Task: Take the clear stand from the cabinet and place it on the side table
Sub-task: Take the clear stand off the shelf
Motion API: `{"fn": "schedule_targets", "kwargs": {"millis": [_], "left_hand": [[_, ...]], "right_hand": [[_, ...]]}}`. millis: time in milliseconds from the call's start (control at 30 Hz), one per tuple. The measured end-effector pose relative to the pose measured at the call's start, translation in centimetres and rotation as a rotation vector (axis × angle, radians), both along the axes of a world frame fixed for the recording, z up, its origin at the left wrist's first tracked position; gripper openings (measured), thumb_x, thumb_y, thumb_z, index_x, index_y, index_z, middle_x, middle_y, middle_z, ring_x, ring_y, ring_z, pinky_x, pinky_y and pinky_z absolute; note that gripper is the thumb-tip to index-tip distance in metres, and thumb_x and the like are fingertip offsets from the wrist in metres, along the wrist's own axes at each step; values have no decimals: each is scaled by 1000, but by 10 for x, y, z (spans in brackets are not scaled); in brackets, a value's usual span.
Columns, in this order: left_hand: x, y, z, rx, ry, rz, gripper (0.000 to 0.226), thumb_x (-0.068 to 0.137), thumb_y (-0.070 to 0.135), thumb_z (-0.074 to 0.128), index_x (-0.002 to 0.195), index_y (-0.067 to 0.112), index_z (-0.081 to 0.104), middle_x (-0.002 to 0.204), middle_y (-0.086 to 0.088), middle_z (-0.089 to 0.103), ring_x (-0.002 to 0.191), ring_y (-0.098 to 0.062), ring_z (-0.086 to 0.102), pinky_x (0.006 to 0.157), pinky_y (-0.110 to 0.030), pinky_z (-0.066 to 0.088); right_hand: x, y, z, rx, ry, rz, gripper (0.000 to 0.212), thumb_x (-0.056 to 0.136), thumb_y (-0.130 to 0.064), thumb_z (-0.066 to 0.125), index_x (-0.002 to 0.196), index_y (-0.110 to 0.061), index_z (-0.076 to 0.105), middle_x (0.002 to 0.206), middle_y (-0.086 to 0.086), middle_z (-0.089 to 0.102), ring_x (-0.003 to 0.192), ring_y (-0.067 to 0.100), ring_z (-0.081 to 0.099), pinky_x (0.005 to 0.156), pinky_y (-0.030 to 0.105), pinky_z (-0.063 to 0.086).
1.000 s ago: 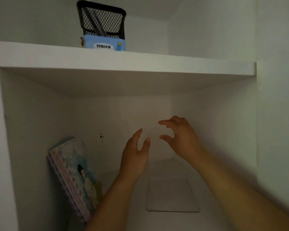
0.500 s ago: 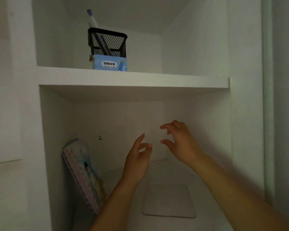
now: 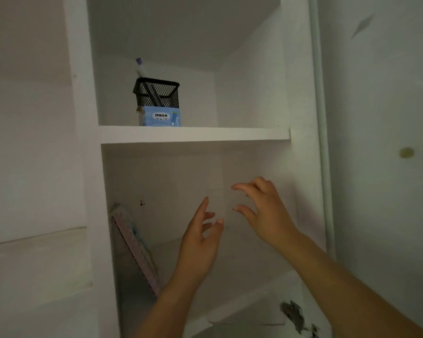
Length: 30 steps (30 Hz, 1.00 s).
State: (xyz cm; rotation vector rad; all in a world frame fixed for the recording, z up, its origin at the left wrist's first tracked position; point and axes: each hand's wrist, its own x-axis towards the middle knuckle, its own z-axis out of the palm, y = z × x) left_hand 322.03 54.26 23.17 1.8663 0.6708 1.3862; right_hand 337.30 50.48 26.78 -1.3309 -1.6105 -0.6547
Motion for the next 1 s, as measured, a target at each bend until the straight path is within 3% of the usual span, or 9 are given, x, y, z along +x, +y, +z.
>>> {"fn": "schedule_targets", "kwargs": {"millis": [167, 267, 400, 500, 700, 767, 1000], "left_hand": [[-11, -33, -3, 76, 34, 14, 51, 91, 34, 50, 137, 42, 30, 123, 12, 50, 111, -3, 50, 84, -15, 39], [-23, -58, -12, 103, 54, 18, 51, 90, 36, 49, 136, 44, 30, 126, 14, 48, 117, -2, 47, 83, -10, 38], [-44, -96, -33, 76, 65, 80, 51, 88, 39, 47, 135, 47, 30, 129, 16, 46, 119, -2, 45, 81, -8, 35], [-63, -131, -55, 24, 39, 150, 51, 81, 46, 46, 130, 48, 34, 127, 16, 49, 117, -2, 48, 80, -6, 37], [-93, -220, -110, -114, -1, 291, 52, 75, 49, 46, 126, 48, 42, 121, 23, 53, 110, 12, 49, 75, 0, 40], [-98, -257, -132, -153, -4, 333, 50, 75, 47, 46, 124, 47, 43, 120, 23, 54, 107, 15, 49, 74, 2, 38], [-121, -388, -214, -370, 44, 524, 48, 79, 47, 44, 127, 49, 40, 127, 22, 51, 114, 7, 48, 76, 3, 38]], "right_hand": [[-9, -32, -8, 29, 16, -5, 34, 82, -20, 66, 114, -18, 56, 100, 1, 45, 94, 18, 43, 82, 20, 30], [-15, -54, -15, 44, 34, 24, 34, 82, -19, 66, 114, -18, 57, 99, -4, 40, 93, 15, 40, 82, 20, 30], [-25, -86, -30, 81, 68, 110, 31, 82, -18, 65, 112, -19, 57, 96, -7, 40, 90, 4, 35, 81, 3, 27], [-33, -113, -48, 86, 101, 200, 26, 83, -21, 64, 108, -21, 60, 91, -9, 44, 84, -5, 35, 79, 1, 28], [-51, -177, -114, -80, 193, 399, 23, 78, -27, 63, 101, -27, 63, 79, -25, 53, 87, -11, 42, 75, 2, 31], [-58, -201, -142, -153, 197, 444, 22, 78, -27, 63, 100, -26, 63, 79, -23, 53, 87, -11, 42, 76, 2, 30], [-89, -286, -224, -362, 228, 605, 20, 79, -30, 61, 99, -24, 63, 78, -18, 52, 87, -12, 41, 77, 3, 33]]}}
